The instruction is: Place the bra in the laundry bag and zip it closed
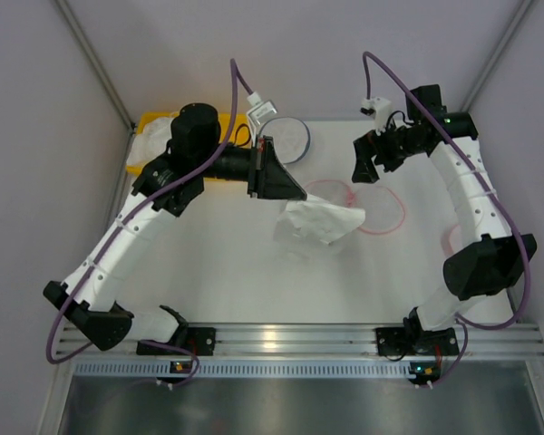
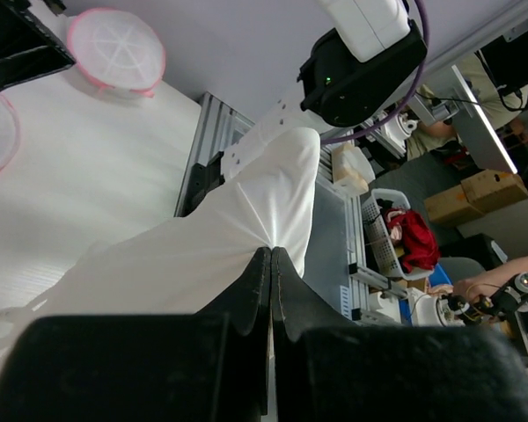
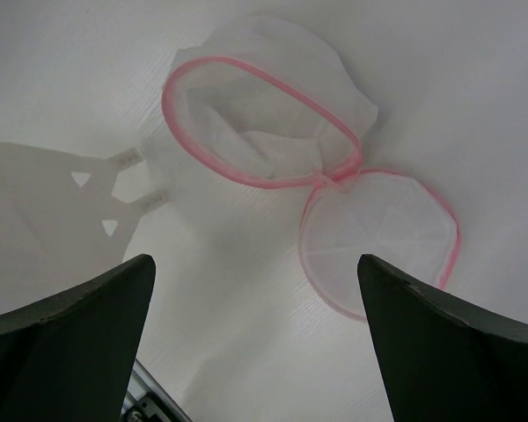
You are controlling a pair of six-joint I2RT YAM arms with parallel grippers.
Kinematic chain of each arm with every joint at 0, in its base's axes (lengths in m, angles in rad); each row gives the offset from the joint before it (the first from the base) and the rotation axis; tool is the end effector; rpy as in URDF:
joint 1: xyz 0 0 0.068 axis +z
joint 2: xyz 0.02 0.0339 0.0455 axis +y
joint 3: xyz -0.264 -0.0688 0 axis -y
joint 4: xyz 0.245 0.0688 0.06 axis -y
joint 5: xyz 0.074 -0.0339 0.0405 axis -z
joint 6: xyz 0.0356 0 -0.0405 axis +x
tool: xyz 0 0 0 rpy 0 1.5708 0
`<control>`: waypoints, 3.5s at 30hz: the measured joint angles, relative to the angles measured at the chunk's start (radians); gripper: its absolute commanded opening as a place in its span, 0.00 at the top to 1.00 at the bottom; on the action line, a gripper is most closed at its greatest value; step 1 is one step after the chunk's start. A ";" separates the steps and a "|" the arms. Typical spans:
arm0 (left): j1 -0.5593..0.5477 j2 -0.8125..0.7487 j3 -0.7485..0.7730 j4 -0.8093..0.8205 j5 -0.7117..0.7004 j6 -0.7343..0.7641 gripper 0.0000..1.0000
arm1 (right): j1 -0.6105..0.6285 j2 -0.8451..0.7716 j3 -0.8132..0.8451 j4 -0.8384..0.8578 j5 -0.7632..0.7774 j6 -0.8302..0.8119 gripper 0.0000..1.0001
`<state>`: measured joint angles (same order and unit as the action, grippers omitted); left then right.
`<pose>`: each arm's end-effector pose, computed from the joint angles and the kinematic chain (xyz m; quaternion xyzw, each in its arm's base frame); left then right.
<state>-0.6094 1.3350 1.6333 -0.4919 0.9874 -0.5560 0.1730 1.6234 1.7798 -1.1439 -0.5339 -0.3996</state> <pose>0.2017 -0.1770 0.4815 0.3192 0.6717 -0.6134 0.2659 0.3162 0.0737 0.3872 -0.3337 0.8648 0.2197 0.3041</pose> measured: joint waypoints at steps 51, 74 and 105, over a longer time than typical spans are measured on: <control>1.123 0.249 -0.742 -0.051 -0.230 0.253 0.21 | 0.409 0.169 -0.373 0.124 -0.088 -0.006 0.52; 0.662 0.108 -0.711 -0.030 -0.462 0.539 0.29 | 0.456 0.130 -0.597 0.327 0.213 0.131 0.25; 0.814 0.088 -0.599 -0.018 -0.435 0.519 0.27 | 0.661 -0.216 -0.774 0.320 0.414 -0.102 1.00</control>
<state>0.2047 1.4227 1.0340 -0.5095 0.5526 -0.0372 0.8345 1.4071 1.0058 -0.8242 -0.1204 -0.5018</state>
